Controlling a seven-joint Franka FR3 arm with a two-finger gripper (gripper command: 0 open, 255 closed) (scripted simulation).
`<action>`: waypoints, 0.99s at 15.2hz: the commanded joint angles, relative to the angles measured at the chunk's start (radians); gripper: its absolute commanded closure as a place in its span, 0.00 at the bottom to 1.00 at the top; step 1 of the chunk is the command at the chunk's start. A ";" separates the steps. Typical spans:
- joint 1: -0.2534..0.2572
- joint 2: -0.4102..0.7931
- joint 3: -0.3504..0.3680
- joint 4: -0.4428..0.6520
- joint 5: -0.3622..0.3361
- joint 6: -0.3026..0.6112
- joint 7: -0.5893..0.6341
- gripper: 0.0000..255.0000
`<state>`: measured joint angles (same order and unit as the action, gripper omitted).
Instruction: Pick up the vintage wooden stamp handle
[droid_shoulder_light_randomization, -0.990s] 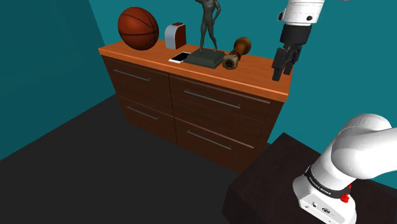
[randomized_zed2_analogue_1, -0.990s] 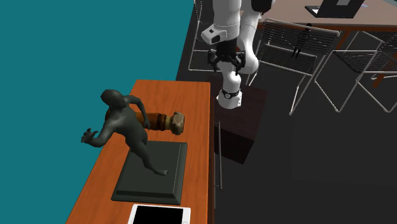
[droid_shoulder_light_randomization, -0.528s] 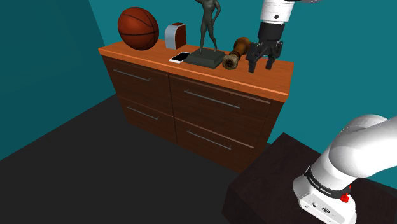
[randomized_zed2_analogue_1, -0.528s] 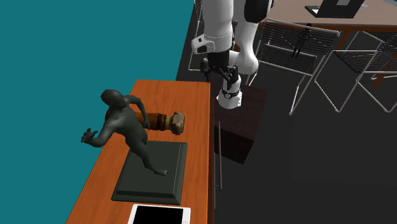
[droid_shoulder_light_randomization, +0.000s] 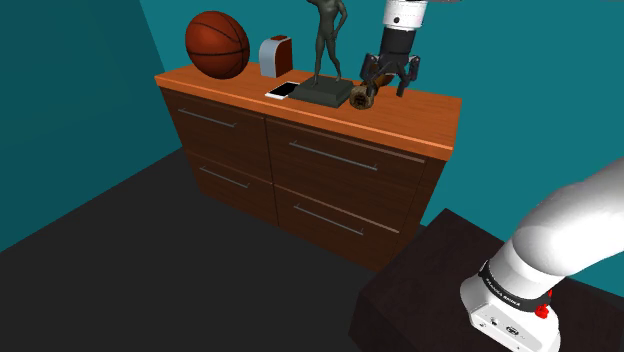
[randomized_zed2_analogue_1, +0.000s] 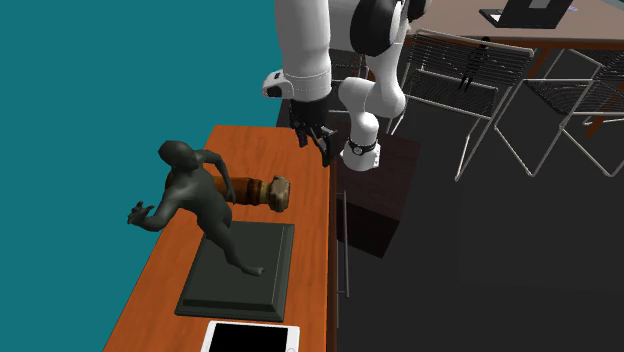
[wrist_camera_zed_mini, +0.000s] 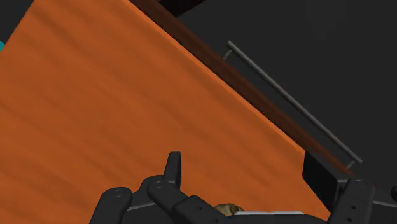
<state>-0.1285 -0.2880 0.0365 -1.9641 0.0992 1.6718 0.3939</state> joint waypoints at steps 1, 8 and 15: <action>-0.015 0.063 0.000 0.059 -0.005 0.014 0.065 0.00; -0.064 0.282 -0.028 0.295 -0.026 0.027 0.259 0.00; -0.111 0.492 -0.081 0.564 -0.034 -0.003 0.432 0.00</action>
<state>-0.2338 0.1689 -0.0375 -1.4533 0.0655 1.6820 0.7969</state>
